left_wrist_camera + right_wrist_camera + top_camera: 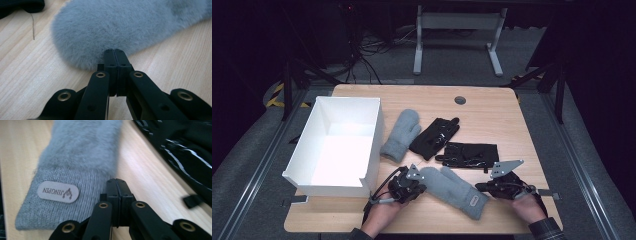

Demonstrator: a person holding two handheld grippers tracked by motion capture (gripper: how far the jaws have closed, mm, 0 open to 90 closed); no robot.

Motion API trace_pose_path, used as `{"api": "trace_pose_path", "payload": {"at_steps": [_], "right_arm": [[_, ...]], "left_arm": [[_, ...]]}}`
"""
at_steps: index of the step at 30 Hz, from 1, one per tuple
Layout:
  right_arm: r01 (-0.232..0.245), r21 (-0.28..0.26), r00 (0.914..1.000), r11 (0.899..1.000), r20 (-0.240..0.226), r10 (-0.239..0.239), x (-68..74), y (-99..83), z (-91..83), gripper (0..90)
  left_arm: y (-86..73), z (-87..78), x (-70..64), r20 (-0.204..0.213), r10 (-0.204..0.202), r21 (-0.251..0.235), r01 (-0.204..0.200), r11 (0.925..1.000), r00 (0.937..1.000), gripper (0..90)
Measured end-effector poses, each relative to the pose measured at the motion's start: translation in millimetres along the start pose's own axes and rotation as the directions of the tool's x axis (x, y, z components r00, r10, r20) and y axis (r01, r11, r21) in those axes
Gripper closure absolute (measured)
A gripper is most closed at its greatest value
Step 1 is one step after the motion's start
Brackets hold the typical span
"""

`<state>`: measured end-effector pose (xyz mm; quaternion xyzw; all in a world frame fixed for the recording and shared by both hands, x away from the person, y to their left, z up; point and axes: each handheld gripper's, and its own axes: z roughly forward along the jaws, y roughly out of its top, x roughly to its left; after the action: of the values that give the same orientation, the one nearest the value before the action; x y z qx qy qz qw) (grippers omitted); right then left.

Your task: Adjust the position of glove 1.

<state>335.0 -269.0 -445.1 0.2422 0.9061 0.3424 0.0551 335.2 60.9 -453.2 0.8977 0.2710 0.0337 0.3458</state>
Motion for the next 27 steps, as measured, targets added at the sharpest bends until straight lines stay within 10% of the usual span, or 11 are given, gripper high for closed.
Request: {"api": "trace_pose_path", "payload": {"at_steps": [27], "right_arm": [[0.145, -0.012, 0.9658, 0.989, -0.215, -0.144, 43.6, 33.9, 42.4, 90.0]], "left_arm": [[31.4, 20.0, 4.5, 0.010, -0.013, -0.008, 0.013, 0.9999, 0.9999, 89.6]]}}
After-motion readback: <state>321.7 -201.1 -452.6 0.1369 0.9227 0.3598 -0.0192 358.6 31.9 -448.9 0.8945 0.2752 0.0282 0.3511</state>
